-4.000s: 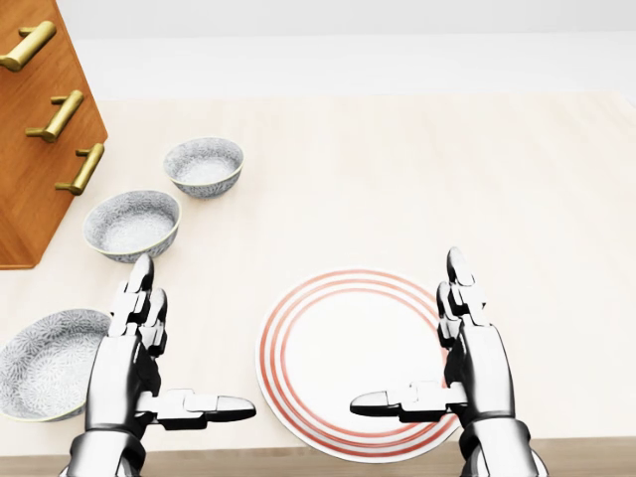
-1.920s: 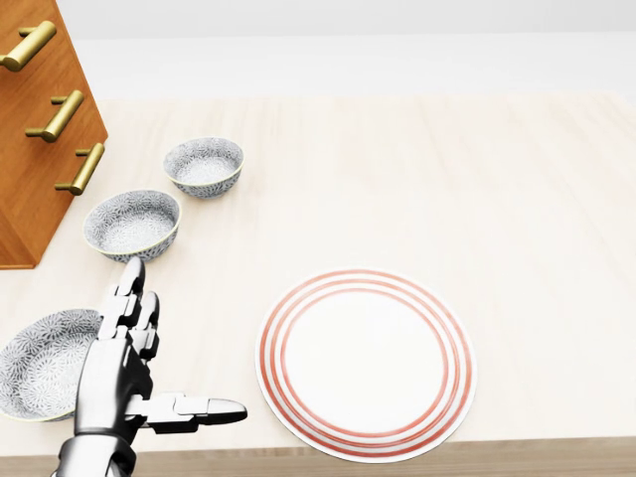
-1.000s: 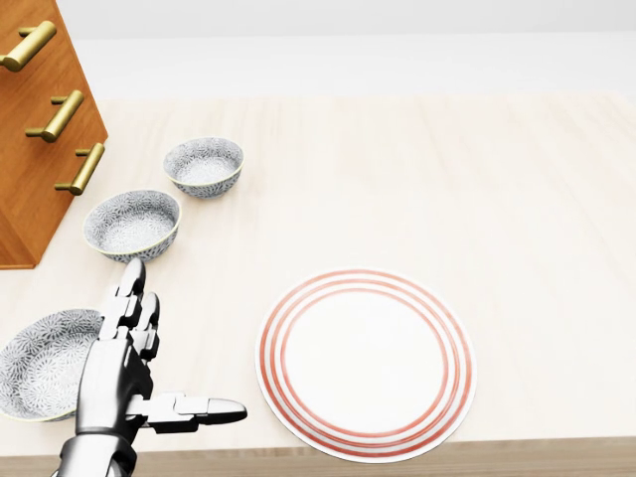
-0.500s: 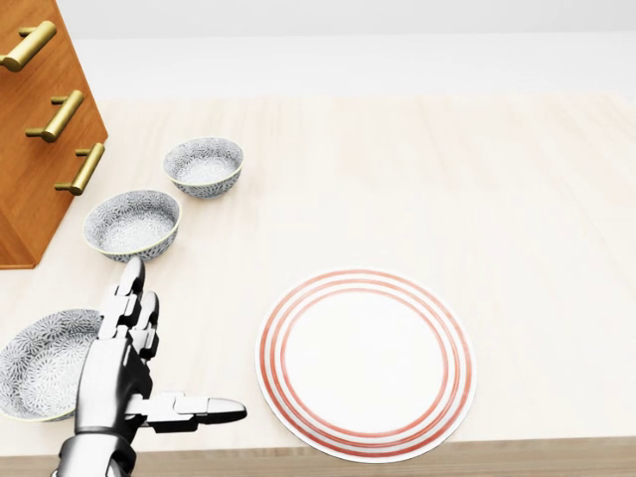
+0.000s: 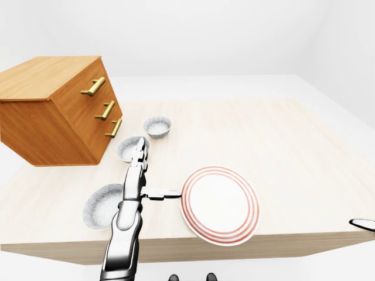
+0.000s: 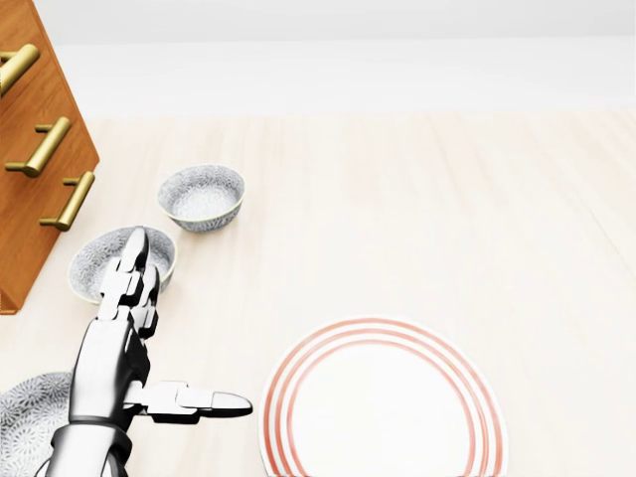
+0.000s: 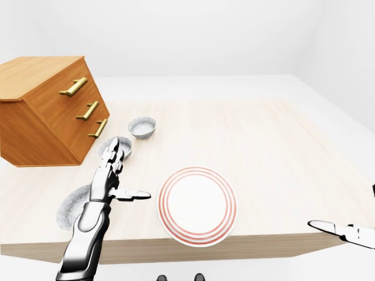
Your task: Put the bowl in the middle on the plate.
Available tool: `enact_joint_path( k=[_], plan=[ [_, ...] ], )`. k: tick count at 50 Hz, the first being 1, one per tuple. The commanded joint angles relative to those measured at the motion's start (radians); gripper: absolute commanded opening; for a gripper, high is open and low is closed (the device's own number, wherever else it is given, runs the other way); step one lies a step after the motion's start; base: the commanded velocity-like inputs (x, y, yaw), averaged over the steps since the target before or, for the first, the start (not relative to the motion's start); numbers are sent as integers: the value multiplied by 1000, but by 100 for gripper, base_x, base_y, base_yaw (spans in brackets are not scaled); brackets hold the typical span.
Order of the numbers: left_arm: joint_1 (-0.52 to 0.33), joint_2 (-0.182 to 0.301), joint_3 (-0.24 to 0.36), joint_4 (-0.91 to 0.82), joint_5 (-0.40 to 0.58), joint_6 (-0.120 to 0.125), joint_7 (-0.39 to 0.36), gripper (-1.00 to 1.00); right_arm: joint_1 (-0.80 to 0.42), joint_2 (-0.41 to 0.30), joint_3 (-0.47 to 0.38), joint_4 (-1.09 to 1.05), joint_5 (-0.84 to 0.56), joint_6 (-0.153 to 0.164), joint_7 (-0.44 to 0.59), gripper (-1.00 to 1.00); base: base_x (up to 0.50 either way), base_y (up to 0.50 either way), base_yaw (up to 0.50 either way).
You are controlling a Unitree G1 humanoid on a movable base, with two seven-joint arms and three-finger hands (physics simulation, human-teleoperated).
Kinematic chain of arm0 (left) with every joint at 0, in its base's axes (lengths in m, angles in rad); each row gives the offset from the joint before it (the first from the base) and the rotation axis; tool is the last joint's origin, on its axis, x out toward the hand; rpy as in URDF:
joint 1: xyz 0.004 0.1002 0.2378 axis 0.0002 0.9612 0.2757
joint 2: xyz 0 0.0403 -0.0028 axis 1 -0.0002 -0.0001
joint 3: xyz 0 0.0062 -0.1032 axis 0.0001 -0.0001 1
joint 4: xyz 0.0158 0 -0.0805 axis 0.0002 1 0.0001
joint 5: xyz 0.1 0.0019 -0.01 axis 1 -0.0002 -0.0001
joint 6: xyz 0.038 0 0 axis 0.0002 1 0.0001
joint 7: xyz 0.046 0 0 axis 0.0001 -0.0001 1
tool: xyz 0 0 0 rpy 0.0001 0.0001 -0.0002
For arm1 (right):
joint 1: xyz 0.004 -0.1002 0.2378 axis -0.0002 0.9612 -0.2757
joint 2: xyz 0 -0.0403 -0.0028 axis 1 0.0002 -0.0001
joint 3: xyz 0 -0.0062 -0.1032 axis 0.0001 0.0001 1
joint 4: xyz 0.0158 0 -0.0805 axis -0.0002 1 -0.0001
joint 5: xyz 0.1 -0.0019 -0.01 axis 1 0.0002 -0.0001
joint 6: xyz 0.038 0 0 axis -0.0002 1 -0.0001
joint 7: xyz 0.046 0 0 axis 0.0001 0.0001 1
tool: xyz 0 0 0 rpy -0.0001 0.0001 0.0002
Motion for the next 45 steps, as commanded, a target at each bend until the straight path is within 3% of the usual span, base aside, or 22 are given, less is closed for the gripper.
enact_joint_path(
  k=[1, 12, 26, 40, 45],
  plan=[
    [5, -7, -10, -42, 20, 0, -6, 100, 2, 8, 3, 1, -12, 0, 17, 100, 37, 4, 0],
    [0, -9, -15, -35, 14, 0, -9, 100, -3, 4, 7, 9, -30, 0, 3, 100, 28, 4, 0],
    [-3, -3, -17, -62, 22, 0, -14, 100, -3, 1, -1, 17, -13, 0, -13, 100, 3, 1, 0],
    [-13, 10, -24, -119, 109, 0, -43, 100, 3, 6, -8, 9, -7, 0, -1, 100, 0, 0, 0],
    [-42, 36, -29, -162, 208, 0, -71, 100, 4, 8, -14, 0, -6, 0, 2, 100, 0, 0, 0]
  ],
)
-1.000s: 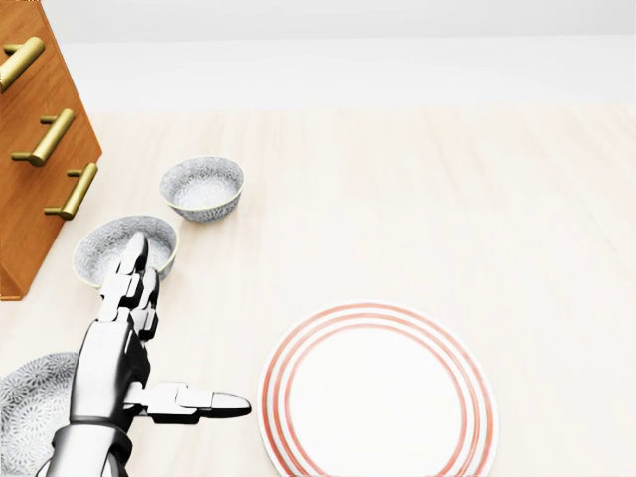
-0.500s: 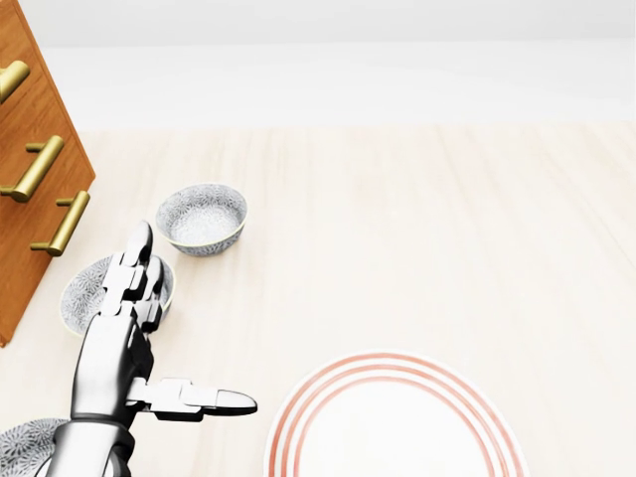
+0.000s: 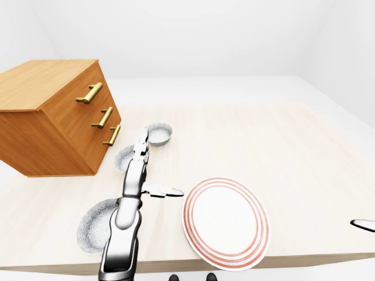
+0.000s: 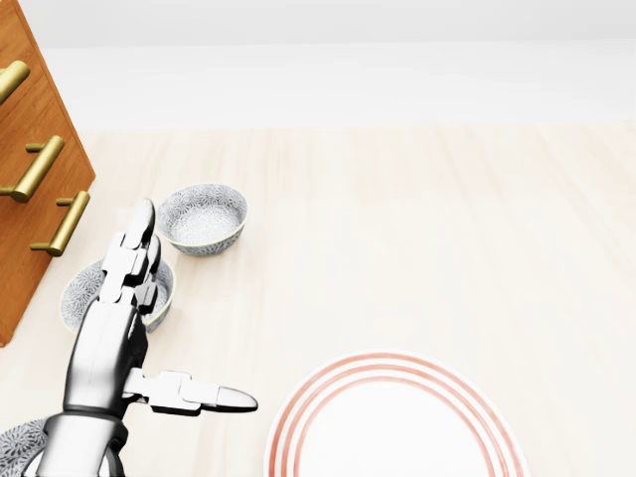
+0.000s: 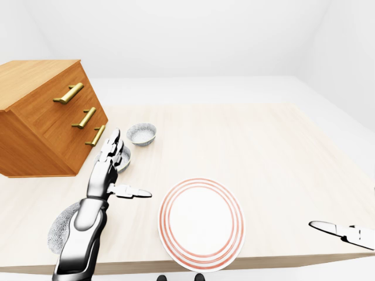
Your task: Put the bowl in the middle on the plate.
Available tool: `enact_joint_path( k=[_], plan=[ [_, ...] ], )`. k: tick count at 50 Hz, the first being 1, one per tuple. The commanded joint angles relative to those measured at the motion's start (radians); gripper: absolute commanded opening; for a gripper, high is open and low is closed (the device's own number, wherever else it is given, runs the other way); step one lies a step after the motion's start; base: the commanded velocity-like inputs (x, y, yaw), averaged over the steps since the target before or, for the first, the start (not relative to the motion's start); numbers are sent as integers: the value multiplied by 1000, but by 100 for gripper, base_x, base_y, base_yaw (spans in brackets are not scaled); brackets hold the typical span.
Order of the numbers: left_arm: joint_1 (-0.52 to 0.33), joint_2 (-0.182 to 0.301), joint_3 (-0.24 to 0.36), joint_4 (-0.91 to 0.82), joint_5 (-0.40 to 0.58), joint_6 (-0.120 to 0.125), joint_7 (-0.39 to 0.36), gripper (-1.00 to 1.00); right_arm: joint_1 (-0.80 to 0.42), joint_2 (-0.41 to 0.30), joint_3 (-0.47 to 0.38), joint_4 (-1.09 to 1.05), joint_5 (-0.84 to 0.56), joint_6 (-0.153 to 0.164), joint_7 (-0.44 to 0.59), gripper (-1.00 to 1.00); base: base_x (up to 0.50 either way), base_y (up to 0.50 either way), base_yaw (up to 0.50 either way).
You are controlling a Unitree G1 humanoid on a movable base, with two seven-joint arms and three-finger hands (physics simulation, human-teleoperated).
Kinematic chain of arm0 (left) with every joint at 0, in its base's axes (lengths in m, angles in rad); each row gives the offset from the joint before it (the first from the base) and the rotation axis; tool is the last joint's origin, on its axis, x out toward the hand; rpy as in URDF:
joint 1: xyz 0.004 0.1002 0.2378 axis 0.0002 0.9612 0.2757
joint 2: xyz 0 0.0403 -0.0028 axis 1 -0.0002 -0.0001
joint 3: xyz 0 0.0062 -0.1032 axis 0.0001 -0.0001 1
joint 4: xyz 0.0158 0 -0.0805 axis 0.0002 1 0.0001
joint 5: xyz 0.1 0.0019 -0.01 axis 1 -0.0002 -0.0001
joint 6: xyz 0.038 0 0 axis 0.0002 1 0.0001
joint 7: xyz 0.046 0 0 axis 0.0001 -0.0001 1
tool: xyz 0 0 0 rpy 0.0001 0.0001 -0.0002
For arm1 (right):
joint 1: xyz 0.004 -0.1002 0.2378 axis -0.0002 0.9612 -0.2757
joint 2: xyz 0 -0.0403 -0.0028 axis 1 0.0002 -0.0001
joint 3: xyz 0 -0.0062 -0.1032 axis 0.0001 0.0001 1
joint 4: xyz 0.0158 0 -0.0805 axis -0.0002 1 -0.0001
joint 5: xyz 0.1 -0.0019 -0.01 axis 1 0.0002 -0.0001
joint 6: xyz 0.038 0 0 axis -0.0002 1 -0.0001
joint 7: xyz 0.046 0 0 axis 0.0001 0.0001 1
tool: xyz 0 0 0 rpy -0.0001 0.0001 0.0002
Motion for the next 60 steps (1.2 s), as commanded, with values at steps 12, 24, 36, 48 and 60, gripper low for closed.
enact_joint_path(
  k=[12, 24, 36, 48, 60],
  plan=[
    [-61, 48, 3, -74, 265, 0, -129, 100, 4, 2, -9, -13, 6, 0, 6, 100, 0, 0, 0],
    [-79, 51, 12, -29, 422, 0, -180, 100, 5, 5, -11, -10, 3, 0, 11, 100, 0, 0, 0],
    [-98, 76, 30, -19, 577, 0, -230, 100, 8, 10, -12, -15, 4, 0, 19, 100, 0, 0, 0],
    [-128, 95, 58, 15, 705, 0, -254, 100, 10, 10, -15, -17, 1, 0, 21, 100, 0, 0, 0],
    [-134, 102, 55, -18, 879, 0, -284, 100, 11, 13, -13, -3, -8, 0, 26, 100, 0, 0, 0]
  ],
)
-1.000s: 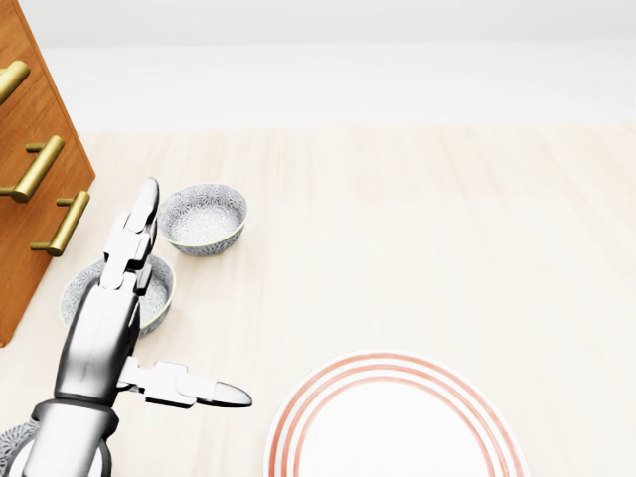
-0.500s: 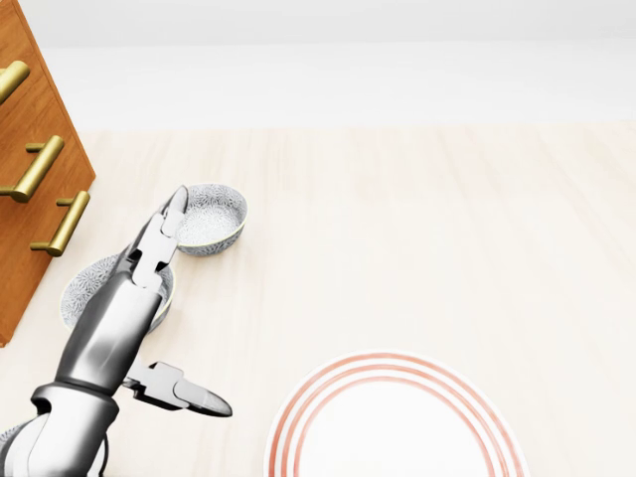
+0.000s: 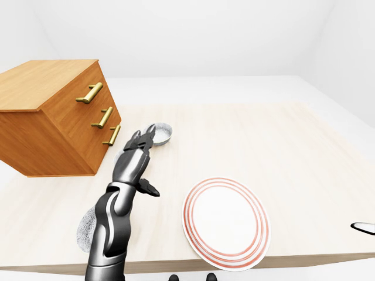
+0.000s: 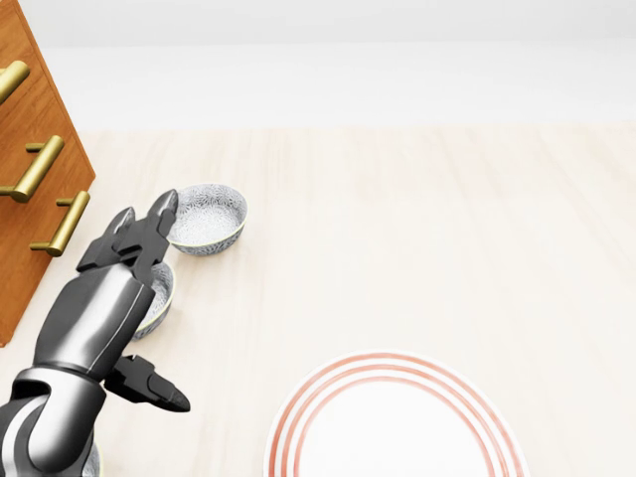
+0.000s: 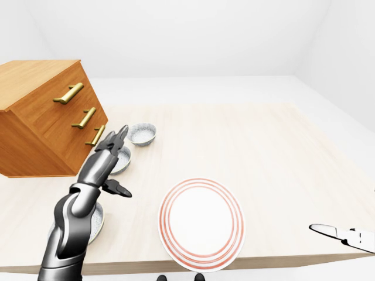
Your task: Put the bowl in the middle on the plate.
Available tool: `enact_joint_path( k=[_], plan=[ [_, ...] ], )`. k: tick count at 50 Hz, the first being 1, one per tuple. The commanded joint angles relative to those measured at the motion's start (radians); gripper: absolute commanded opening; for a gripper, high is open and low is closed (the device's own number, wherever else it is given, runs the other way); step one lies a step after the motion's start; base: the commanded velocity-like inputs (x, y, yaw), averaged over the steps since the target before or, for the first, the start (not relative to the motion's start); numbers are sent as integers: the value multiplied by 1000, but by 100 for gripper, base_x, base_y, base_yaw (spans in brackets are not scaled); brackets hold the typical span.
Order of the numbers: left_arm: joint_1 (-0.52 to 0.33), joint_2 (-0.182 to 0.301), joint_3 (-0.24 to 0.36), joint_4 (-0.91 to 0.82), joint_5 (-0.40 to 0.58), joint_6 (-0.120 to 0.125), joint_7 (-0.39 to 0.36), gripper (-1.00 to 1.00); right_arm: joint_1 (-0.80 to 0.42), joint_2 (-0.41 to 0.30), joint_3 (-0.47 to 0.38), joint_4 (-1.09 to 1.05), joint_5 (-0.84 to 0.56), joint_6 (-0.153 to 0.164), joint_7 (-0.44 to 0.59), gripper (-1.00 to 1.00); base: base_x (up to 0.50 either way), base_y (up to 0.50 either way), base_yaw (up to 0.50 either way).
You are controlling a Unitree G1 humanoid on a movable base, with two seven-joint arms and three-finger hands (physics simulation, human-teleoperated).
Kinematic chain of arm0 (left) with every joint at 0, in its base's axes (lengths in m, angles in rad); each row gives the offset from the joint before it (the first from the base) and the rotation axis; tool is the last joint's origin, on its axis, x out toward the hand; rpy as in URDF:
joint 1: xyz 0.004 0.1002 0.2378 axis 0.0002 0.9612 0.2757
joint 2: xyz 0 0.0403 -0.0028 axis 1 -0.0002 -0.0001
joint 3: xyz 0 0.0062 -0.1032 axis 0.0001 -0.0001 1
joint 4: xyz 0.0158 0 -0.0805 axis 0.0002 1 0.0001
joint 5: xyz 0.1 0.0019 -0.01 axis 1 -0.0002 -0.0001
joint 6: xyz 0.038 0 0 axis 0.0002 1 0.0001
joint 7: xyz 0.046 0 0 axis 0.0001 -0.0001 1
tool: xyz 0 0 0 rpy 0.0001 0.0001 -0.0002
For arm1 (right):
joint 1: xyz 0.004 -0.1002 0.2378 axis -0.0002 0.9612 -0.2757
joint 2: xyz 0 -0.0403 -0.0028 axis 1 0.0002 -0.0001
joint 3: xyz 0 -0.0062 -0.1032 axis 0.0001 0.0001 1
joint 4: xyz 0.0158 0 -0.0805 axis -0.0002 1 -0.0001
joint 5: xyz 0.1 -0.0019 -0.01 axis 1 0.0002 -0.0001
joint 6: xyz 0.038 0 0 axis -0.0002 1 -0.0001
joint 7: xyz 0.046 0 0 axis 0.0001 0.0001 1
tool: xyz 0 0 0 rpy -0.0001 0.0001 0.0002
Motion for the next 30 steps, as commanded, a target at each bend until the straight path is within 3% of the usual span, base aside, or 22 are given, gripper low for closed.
enact_joint_path(
  k=[1, 30],
  plan=[
    [-9, 3, 8, -13, 141, 0, -25, 100, 2, 3, 0, 7, -5, 0, 4, 100, 0, 0, 0],
    [-39, -6, -1, 30, 253, 0, 85, 100, 6, 4, -1, 12, -8, 0, 8, 100, 0, 0, 0]
  ],
)
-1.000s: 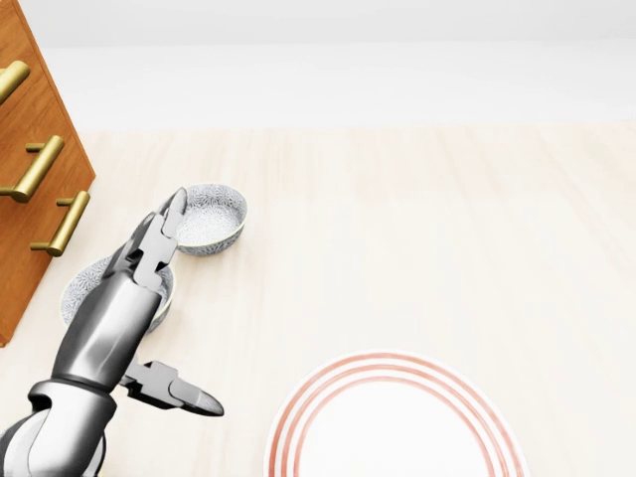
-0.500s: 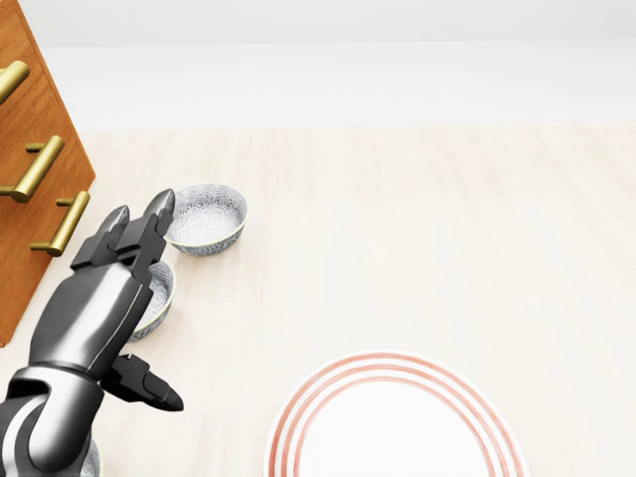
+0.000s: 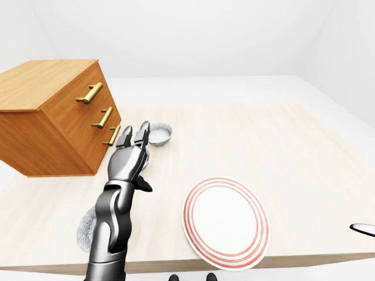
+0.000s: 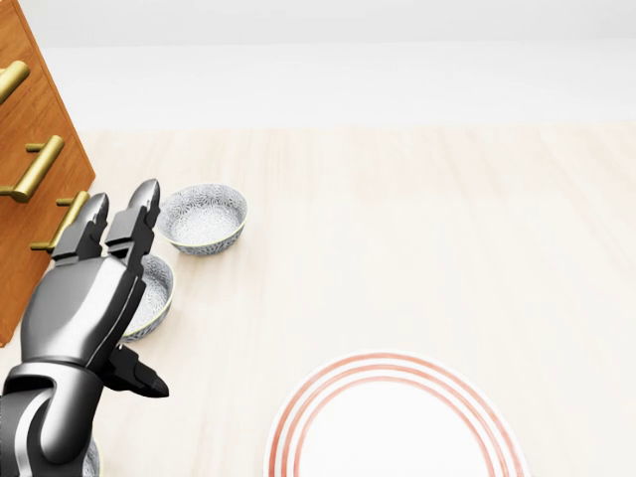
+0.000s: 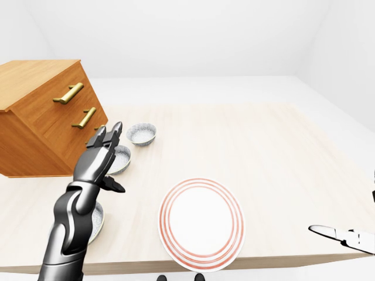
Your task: Put the bowl in the middle on the plate.
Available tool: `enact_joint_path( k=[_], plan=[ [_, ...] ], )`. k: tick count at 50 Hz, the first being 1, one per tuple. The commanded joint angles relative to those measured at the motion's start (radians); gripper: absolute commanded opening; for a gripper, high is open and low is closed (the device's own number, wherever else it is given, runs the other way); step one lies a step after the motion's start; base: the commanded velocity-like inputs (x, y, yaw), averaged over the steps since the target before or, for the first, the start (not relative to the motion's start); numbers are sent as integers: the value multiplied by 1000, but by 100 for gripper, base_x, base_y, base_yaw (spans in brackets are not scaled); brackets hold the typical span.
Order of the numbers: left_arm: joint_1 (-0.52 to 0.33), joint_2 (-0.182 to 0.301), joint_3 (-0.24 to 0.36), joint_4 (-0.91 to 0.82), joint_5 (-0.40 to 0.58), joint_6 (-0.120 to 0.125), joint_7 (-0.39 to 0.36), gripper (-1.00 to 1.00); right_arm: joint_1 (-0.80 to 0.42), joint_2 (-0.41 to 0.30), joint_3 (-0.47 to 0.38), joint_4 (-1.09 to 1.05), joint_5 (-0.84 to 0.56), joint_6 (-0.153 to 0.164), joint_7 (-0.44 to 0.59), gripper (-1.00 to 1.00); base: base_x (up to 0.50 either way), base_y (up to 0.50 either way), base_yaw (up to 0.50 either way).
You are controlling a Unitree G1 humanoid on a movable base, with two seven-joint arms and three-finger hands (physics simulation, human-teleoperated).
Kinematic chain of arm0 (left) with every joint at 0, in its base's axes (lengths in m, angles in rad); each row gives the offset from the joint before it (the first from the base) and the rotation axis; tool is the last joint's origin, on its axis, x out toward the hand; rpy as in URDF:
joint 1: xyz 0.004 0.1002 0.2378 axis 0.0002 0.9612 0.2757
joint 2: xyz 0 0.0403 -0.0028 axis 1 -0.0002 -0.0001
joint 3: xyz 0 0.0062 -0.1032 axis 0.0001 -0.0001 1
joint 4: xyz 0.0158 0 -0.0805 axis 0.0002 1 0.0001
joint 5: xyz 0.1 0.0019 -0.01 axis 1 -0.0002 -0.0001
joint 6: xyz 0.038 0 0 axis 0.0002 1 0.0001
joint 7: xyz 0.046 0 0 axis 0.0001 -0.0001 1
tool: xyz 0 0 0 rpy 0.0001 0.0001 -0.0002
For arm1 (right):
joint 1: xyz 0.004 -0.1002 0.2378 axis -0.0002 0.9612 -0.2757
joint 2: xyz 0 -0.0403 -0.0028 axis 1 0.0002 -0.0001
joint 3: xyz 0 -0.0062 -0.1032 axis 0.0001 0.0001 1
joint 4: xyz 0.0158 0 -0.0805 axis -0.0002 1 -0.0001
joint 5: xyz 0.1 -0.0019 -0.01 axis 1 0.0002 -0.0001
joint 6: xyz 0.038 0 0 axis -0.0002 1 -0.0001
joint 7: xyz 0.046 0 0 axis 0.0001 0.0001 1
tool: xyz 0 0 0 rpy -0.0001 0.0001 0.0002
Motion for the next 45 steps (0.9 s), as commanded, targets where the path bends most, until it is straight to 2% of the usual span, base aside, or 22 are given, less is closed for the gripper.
enact_joint_path(
  k=[1, 21, 28, 45],
  plan=[
    [-22, -1, -11, 21, 51, 0, 35, 100, 3, 1, -4, -8, 2, 0, 2, 100, 0, 0, 0],
    [-42, 11, -17, 85, 127, 0, 12, 100, 1, 4, -4, -7, 0, 0, 3, 100, 0, 0, 0],
    [-46, 20, -9, 80, 157, 0, -10, 100, 1, 1, 0, 0, -1, 0, 0, 100, 0, 0, 0],
    [-63, 50, 18, 135, 208, 0, -1, 100, 1, 4, -2, -7, -1, 0, 3, 100, 0, 0, 0]
  ],
)
